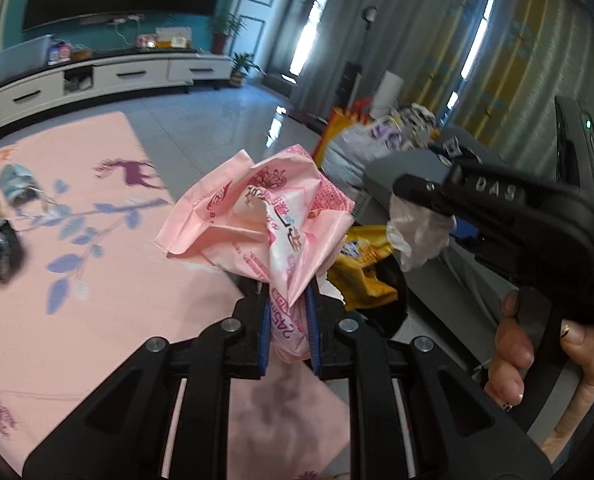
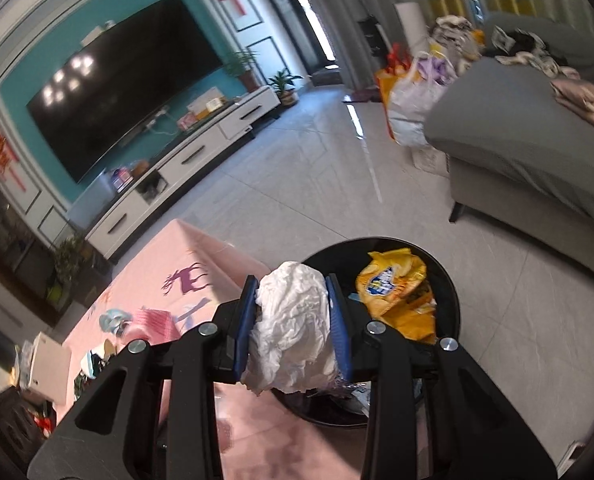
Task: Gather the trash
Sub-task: 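Lift the tissue and pink bag and carry both toward the black bin, then open both tools over the bin to drop the tissue and pink bag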
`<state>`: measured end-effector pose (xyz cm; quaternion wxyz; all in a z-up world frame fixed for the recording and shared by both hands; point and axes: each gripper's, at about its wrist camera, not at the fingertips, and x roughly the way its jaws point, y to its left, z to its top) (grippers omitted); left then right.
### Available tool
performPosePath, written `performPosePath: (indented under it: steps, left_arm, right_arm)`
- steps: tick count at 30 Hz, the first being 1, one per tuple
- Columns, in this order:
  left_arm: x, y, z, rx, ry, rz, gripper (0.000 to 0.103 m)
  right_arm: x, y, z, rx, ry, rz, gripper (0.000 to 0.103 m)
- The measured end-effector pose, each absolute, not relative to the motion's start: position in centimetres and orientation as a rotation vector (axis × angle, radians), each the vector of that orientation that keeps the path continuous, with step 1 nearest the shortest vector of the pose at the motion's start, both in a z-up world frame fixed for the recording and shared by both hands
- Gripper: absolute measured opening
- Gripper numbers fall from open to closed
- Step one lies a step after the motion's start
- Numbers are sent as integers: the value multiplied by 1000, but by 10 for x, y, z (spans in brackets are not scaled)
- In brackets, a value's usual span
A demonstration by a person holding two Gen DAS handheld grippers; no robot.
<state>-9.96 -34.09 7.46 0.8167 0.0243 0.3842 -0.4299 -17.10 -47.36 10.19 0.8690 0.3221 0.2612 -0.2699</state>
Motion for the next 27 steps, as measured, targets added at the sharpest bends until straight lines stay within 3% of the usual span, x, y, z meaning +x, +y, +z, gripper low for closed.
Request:
performPosePath:
  steps: [14, 22, 25, 27]
  left_arm:
    - [-92, -402, 24, 84, 979, -1003, 16]
    - [-88, -408, 21, 70, 1008, -1011, 27]
    - [-91, -404, 25, 69, 995, -1015, 41]
    - [-92, -398, 29, 62, 980, -1018, 59]
  right_arm:
    - [-181, -503, 75, 770, 588, -653, 35]
    - [-178, -509, 69, 786, 614, -669, 41]
    - [-177, -507, 70, 764, 627, -680, 45]
    - [-174, -505, 72, 750, 629, -686, 52]
